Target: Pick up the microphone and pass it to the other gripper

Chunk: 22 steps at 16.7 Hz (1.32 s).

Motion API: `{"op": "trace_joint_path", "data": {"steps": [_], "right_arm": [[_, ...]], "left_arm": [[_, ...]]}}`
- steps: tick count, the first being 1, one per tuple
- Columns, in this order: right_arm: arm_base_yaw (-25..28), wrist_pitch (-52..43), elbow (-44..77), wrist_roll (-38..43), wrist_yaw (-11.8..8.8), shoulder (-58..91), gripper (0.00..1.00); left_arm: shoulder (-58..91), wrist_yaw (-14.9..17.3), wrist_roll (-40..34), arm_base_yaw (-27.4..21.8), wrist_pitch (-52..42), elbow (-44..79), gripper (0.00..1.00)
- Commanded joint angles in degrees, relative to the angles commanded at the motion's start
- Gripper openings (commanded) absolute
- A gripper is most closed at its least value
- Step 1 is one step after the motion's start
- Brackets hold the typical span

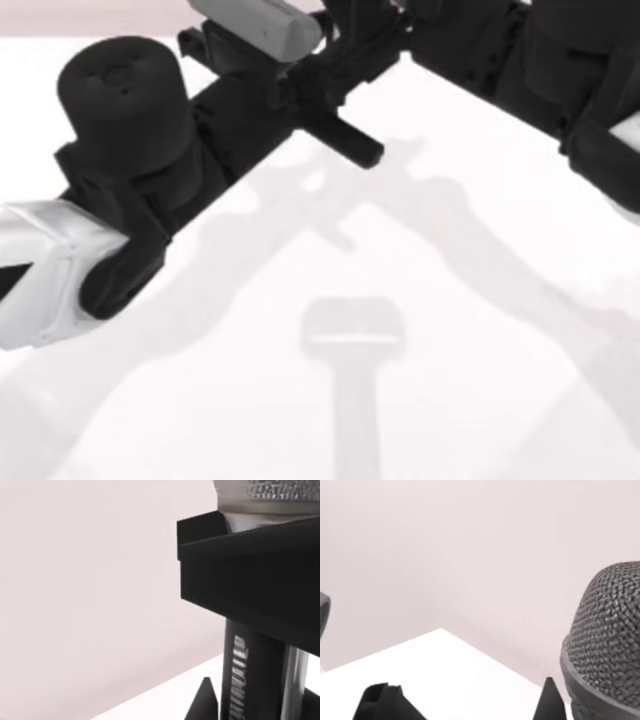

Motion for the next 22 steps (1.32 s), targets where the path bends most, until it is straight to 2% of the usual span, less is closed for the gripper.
{"op": "trace_joint_path", "data": {"steps": [7, 20, 22], "right_arm": [[0.0, 0.0, 0.0, 0.0, 0.0, 0.0, 0.0], [0.0, 0.0, 0.0, 0.0, 0.0, 0.0, 0.0], [0.0, 0.0, 0.0, 0.0, 0.0, 0.0, 0.0]], "left_arm": [[0.0, 0.0, 0.0, 0.0, 0.0, 0.0, 0.0], [0.0, 0.0, 0.0, 0.0, 0.0, 0.0, 0.98], [0.0, 0.0, 0.0, 0.0, 0.0, 0.0, 1.0]]}}
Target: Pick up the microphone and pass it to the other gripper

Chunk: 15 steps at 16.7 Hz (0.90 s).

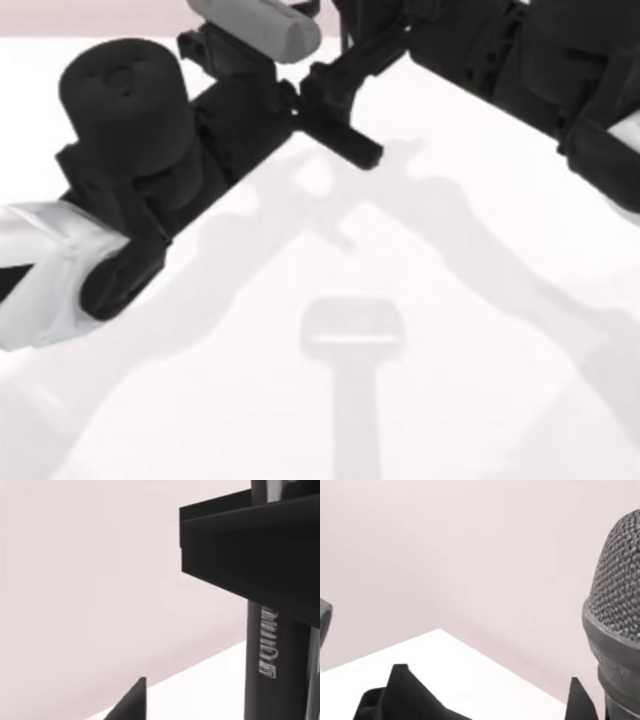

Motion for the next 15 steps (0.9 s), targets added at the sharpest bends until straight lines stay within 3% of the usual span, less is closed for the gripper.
{"op": "trace_joint_path", "data": {"steps": [8, 15], "right_arm": [[-0.4, 0.0, 0.5, -0.6, 0.8, -0.6, 0.0], [-5.7, -0.1, -3.9, -0.6, -5.0, -5.4, 0.0]], "left_arm": [[0.4, -0.9, 0.7, 0.7, 0.0, -0.8, 1.0], [-12.8, 0.6, 0.5, 3.5, -2.3, -11.7, 1.0]]}}
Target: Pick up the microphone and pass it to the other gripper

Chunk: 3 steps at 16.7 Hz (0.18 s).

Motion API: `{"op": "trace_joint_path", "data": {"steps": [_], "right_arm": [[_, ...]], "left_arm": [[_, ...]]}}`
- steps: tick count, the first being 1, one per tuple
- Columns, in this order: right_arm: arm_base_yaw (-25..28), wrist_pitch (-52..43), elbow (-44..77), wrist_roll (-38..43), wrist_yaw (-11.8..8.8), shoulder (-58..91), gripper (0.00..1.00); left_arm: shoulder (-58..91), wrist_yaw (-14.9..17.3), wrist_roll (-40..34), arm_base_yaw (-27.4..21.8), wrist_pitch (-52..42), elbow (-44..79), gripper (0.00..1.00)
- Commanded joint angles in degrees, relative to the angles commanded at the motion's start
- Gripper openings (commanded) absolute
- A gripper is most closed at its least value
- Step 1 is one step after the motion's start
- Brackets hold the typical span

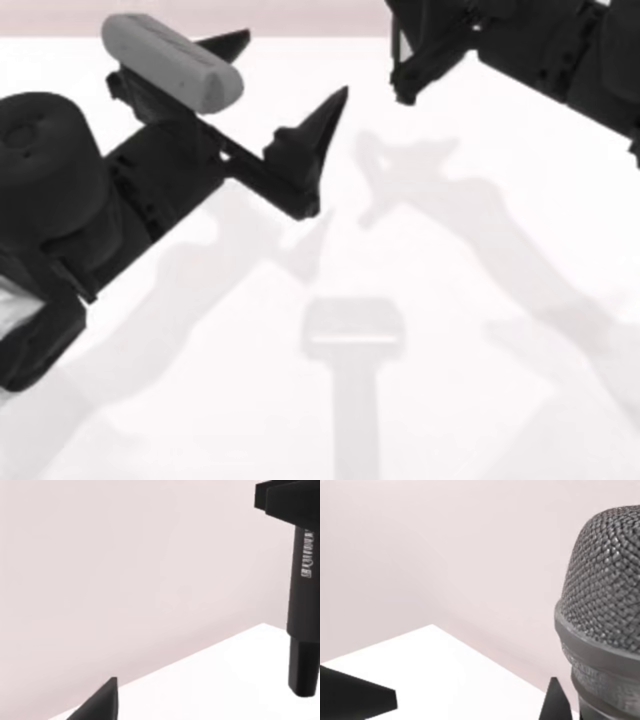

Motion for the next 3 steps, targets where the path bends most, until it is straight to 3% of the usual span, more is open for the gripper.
{"op": "trace_joint_path", "data": {"steps": [3], "right_arm": [[-1.4, -0.1, -1.2, -0.1, -1.6, -1.2, 0.0]], "left_arm": [[-3.1, 0.5, 0.0, 0.7, -0.4, -2.8, 1.0]]}}
